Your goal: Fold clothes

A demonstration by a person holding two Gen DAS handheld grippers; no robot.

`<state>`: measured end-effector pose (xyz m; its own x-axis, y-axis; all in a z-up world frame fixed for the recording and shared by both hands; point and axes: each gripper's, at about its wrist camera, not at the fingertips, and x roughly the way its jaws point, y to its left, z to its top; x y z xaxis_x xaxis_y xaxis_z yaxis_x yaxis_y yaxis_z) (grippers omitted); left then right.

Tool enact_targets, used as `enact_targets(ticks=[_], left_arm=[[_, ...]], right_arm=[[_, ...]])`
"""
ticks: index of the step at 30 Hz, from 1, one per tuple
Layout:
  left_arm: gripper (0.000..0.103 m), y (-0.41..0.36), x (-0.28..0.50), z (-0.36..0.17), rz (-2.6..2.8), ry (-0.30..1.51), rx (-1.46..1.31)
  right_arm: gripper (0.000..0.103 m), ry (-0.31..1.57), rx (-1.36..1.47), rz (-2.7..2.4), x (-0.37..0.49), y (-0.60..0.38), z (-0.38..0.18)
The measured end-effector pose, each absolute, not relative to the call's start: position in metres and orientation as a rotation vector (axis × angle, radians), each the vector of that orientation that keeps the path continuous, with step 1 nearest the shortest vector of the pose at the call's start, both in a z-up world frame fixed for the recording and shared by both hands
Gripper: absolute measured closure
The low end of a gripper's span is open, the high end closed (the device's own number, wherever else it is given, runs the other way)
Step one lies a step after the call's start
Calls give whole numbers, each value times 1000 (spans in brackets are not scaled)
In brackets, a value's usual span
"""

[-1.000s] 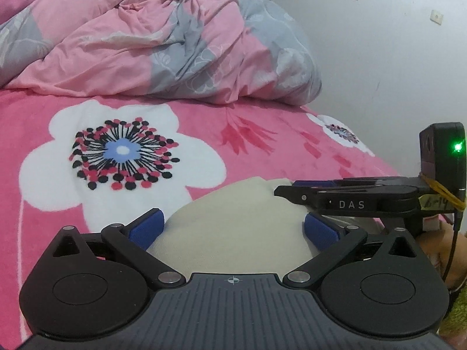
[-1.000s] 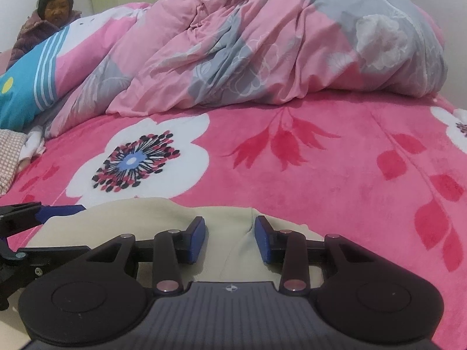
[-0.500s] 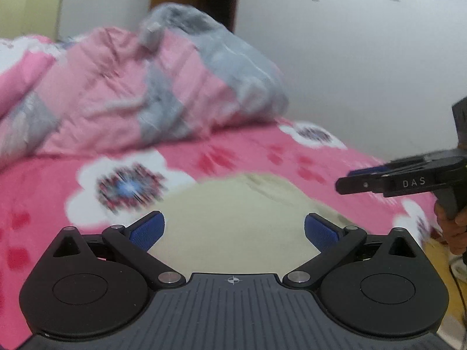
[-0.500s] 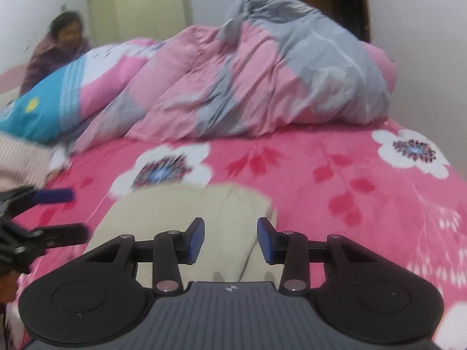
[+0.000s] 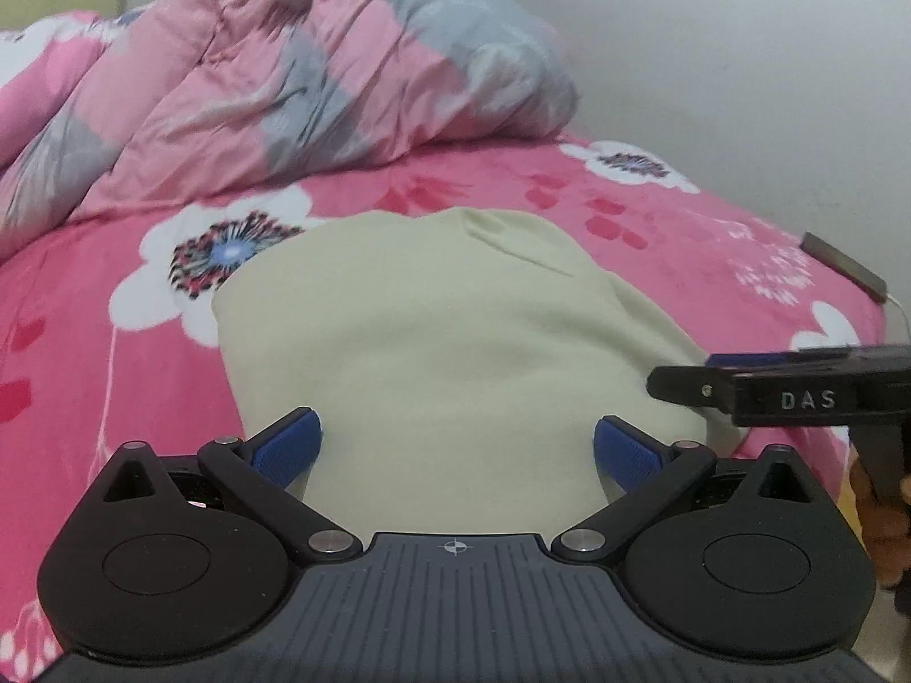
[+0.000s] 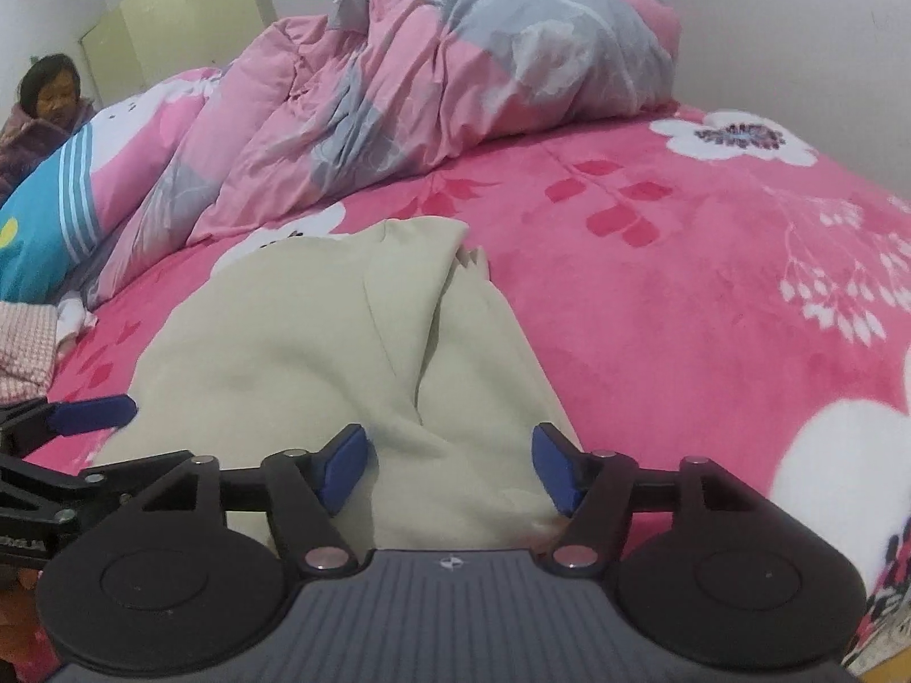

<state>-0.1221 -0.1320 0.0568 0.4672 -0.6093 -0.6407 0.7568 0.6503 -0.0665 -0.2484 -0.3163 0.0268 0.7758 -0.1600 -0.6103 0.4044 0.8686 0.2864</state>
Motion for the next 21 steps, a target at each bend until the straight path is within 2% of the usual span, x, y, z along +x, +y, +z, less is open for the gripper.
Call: enact_targets(ticks=[3,5,7,21], left_arm=[[0,-134,-127,58,-801,707,237],[0,-136,-127,59,-776,716,241],[0,-135,-126,60,-759,728,226],[0,-133,-125,62,-675,776,238]], right_arm=[[23,630,475,-292,-249,-323,26],[5,648,506,-254,-248,-325,26],[1,662,535,-221,-247,-327,26],[0,636,709,-206,-254,-345,23]])
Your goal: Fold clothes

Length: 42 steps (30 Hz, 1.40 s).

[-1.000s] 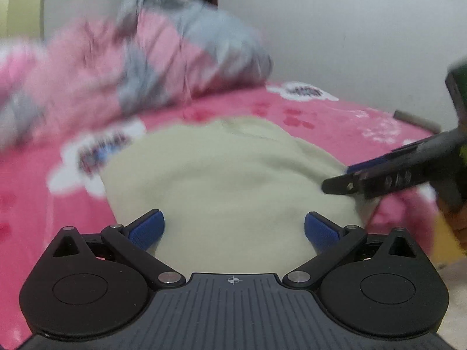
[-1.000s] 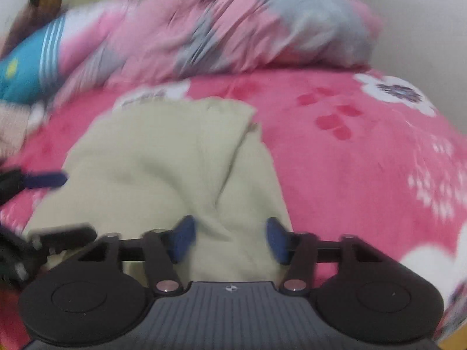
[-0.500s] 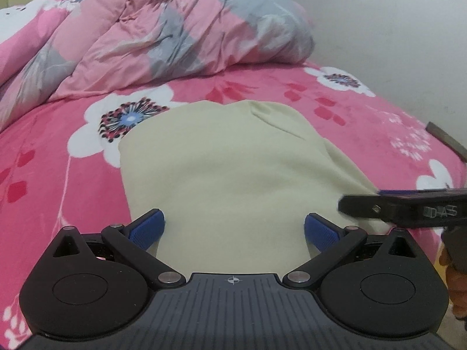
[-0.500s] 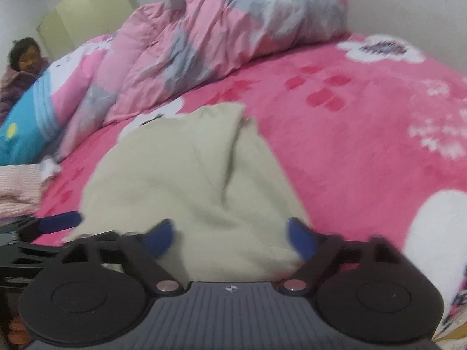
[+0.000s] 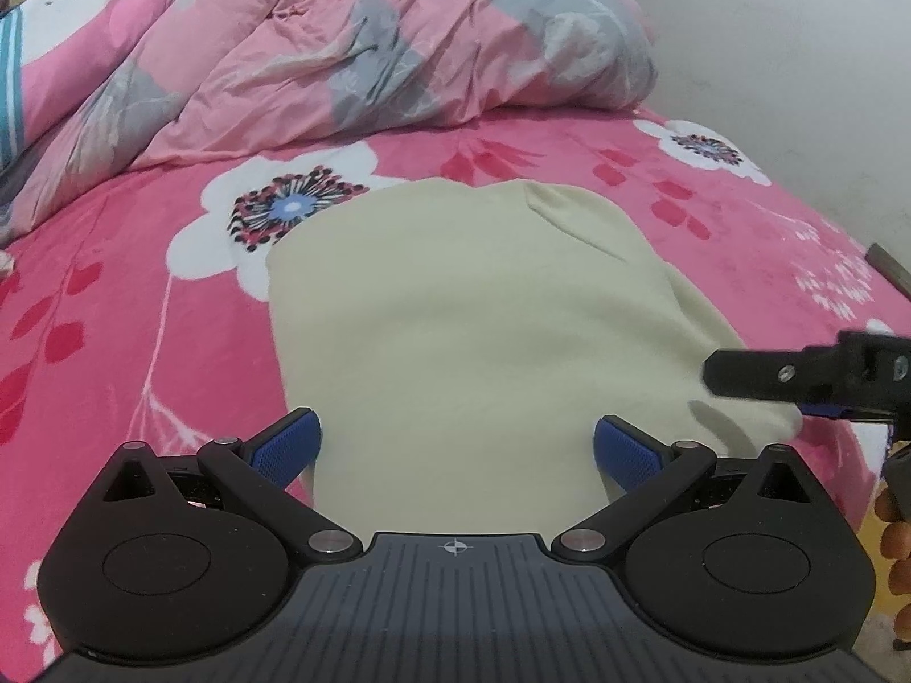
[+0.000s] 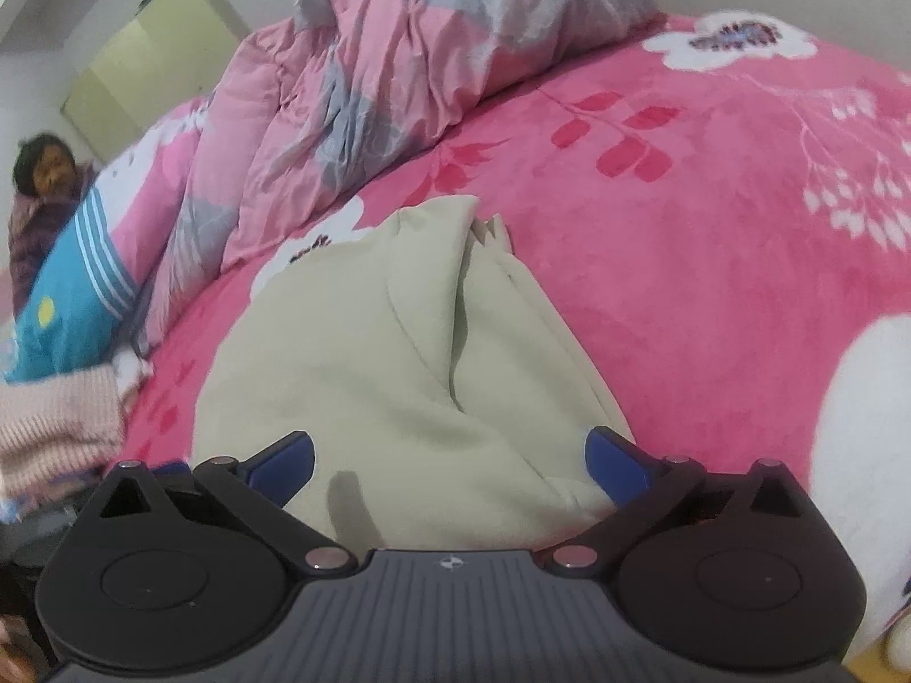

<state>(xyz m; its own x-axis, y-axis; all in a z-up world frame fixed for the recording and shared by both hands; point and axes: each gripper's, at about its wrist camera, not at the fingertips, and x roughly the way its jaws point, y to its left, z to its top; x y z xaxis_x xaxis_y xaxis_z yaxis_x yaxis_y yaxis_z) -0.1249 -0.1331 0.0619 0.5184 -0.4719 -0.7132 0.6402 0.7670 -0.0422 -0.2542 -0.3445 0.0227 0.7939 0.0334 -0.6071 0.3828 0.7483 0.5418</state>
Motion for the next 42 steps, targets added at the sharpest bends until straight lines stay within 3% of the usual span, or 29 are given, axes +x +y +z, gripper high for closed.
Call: enact_targets(ticks=[8,15,22,30,31,32,33,42], left_arm=[[0,-126,-117,60,-638,849,166],[0,-125,-116,58,-625,866,154],[0,-125,-116,57,-618,868,152],[0,-126,-121,56,-612,854,170],[0,-126,-121,56,-610,852,171],[0,-126,-121,56,-608,850,172],[0,-126,-122,56,-606,849,173],[0,-129,-125,56,-600,835,188]], right_arm=[[0,585,974,-188,-267,-373,17],[5,526,546,-309,-271,-335,70],[36,589,167,-375,-259,-296,62],[41,633,-7,-319,-256,-268,39],[49,633,-8,-319,-256,-267,40],[65,627,-10,-324,-258,-265,44],[70,616,-21,-333,-260,-263,48],[69,628,-72,-313,-269,-257,31]])
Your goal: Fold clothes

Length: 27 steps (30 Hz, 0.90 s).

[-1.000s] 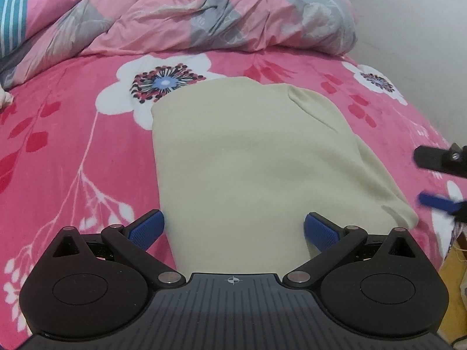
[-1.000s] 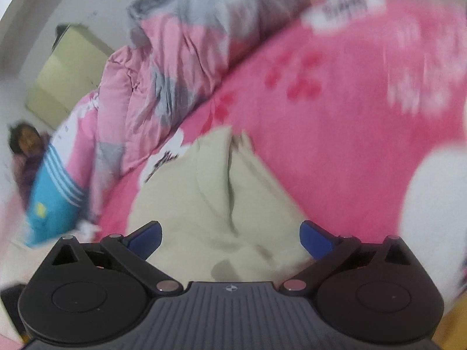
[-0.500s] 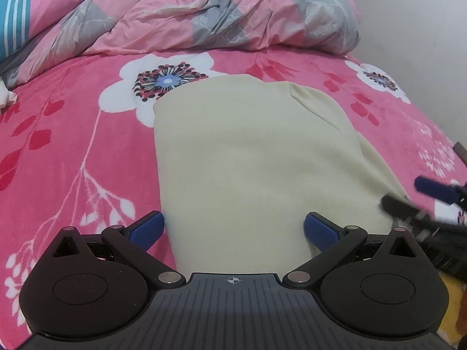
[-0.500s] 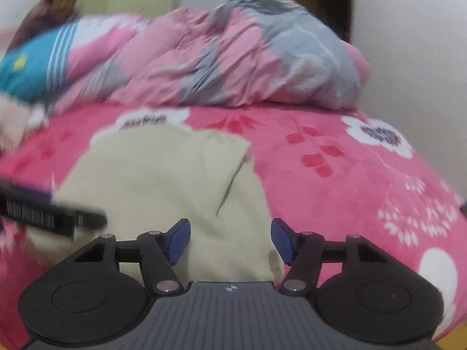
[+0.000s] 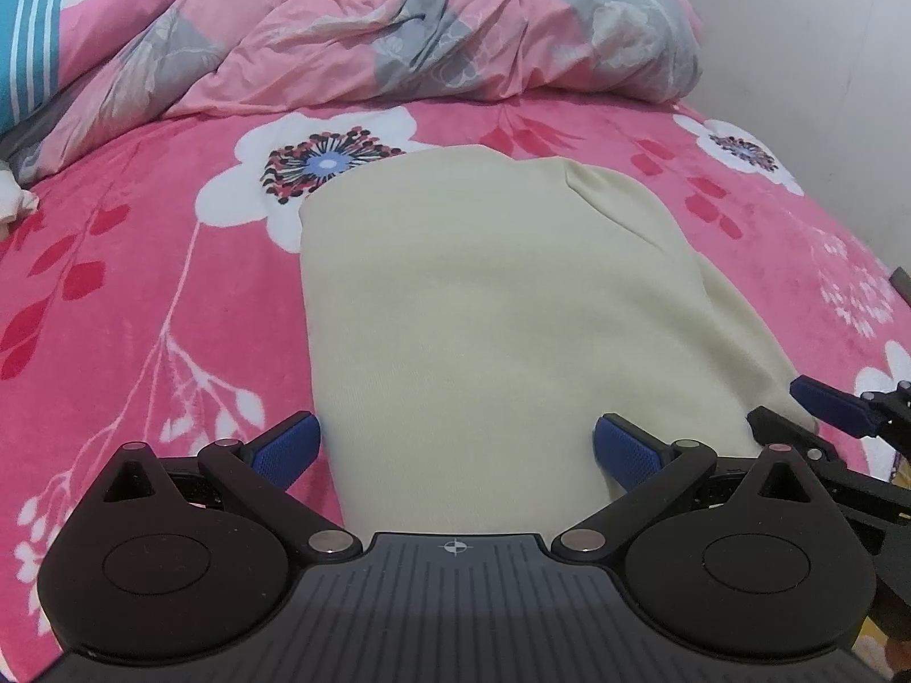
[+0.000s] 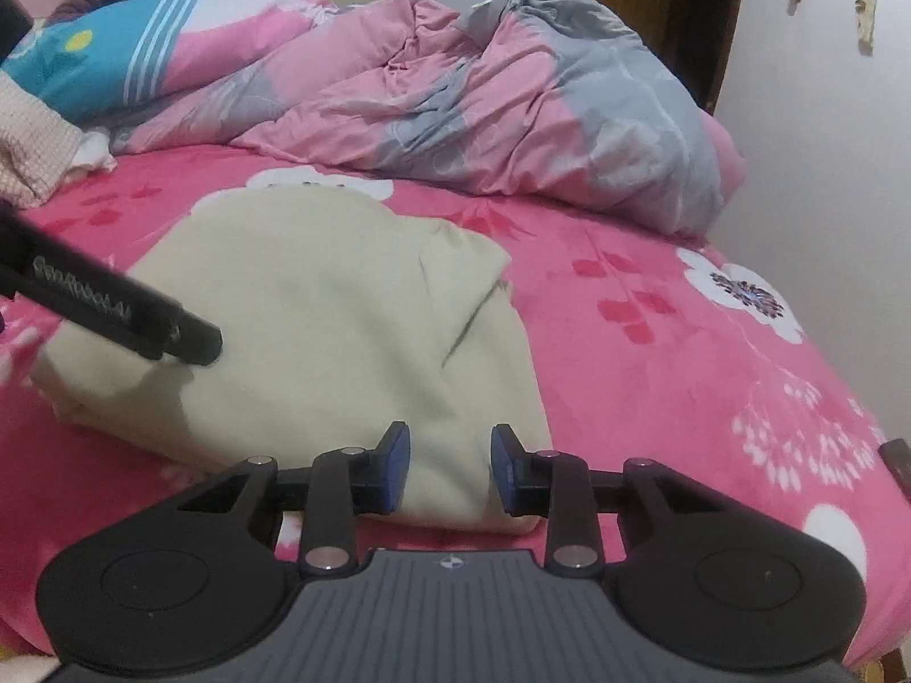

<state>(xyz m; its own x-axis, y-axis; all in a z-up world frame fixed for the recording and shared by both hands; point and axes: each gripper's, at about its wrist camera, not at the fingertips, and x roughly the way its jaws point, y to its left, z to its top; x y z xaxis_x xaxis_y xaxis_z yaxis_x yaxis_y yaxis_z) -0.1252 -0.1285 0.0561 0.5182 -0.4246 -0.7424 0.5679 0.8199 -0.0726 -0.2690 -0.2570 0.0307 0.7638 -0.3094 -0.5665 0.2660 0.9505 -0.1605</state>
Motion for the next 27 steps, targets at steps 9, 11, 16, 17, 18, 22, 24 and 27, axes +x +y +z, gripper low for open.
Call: enact_targets(ticks=[9,11,16,17,18,22,24,27], left_arm=[[0,-133,-129,57,-581,819,207],[0,-134,-131,57,-575,812,216],[0,-136,-134,57,-560,798,232],[0,-136,-135,57,-557,796,235],[0,-137,-135,57,-554,794,237],[0,-138,-137,57,-544,788,245],[0,-139,-138,57,-540,786,249],[0,-140,-139,57,-533,783,253]], right_arm=[[69,616,-20,-313,-270,-263,29],[69,610,-15,-314,-270,-263,28],[69,598,-6,-313,-272,-264,26],[69,596,-3,-312,-272,-264,26],[69,593,0,-311,-273,-265,26],[69,588,6,-307,-274,-266,25],[69,586,9,-306,-275,-266,25],[69,584,11,-305,-275,-266,25]])
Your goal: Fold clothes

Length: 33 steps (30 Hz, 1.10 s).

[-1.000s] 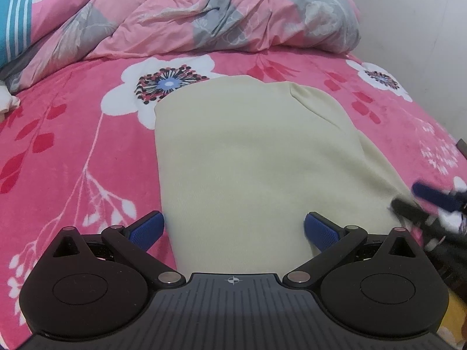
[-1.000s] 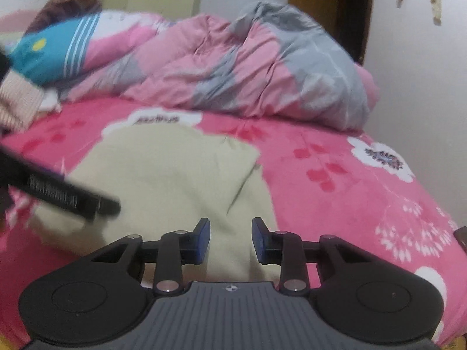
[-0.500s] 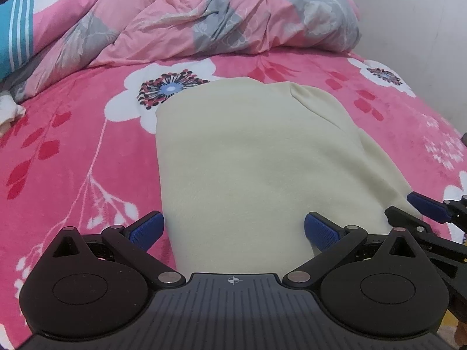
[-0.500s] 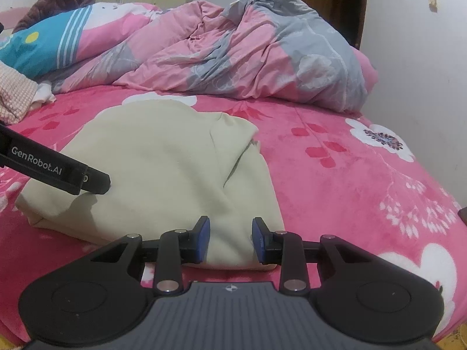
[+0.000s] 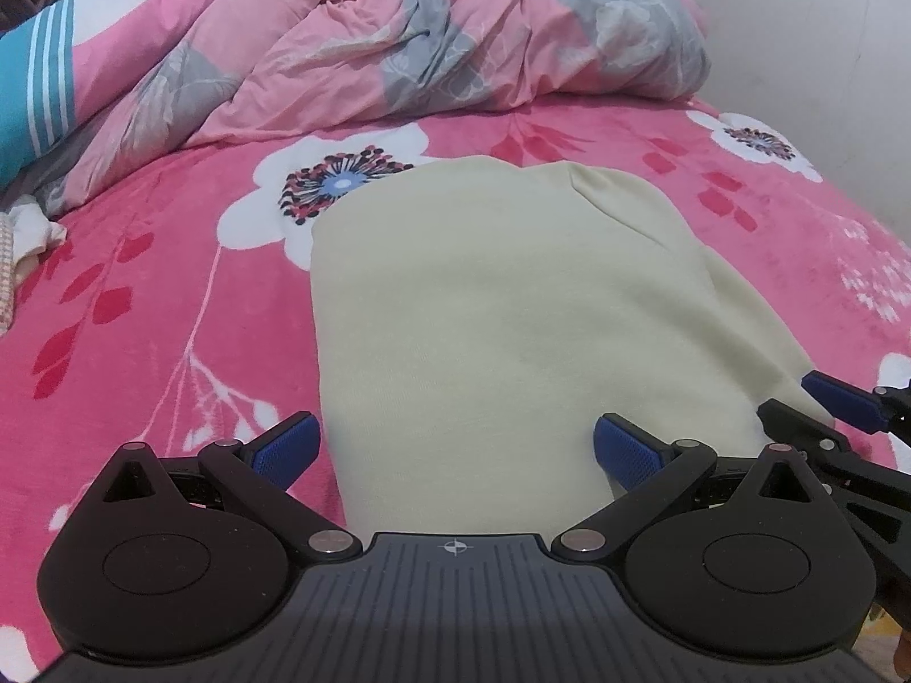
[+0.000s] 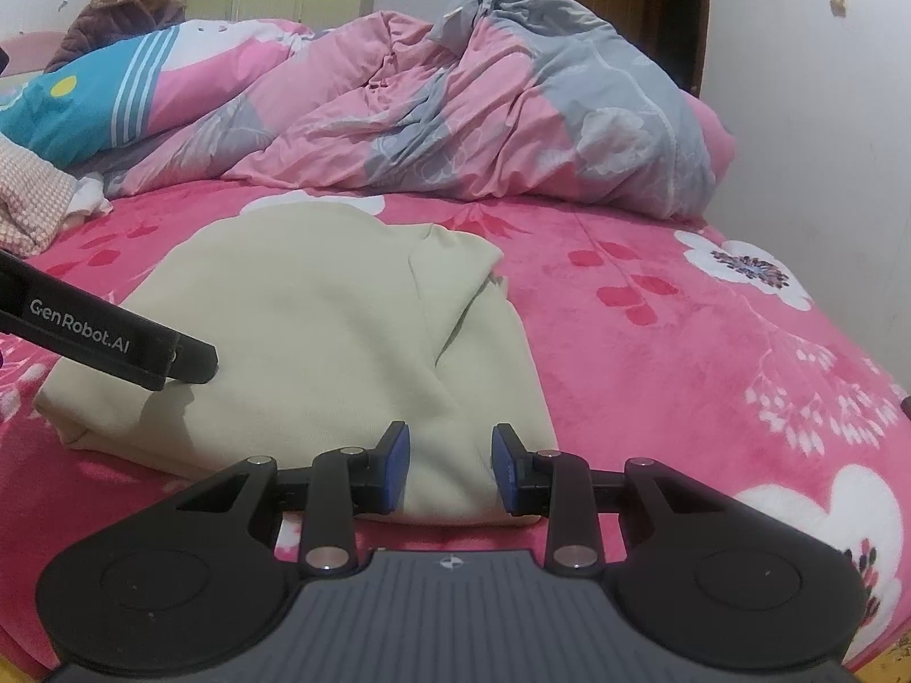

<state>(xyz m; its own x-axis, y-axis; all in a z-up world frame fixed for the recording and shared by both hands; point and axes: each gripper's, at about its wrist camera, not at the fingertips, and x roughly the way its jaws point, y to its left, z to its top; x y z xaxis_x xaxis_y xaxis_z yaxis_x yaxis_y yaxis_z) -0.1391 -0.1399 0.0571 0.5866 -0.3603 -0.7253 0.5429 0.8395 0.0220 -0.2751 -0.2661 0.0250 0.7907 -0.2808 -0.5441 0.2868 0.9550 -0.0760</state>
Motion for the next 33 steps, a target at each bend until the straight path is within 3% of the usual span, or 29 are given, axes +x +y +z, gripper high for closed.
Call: enact_targets(ticks=[12,15,20,27,33], left_arm=[[0,-116,-133,53,-634,762,148],[0,-89,-145,59,-705,661,99],[0,-58,-186,57,-815,448,252],[1,-72,-207,27,-768,402,437],[1,-62,-193,28,-722,382,384]], right_arm=[[69,584,12,-308,-275,-265,25],[69,587,6,-308,-274,-264,25],[69,583,15,-308,-275,-265,25],[69,590,11,-317,-274,-263,26],[69,593,5,-324,-273,-262,26]])
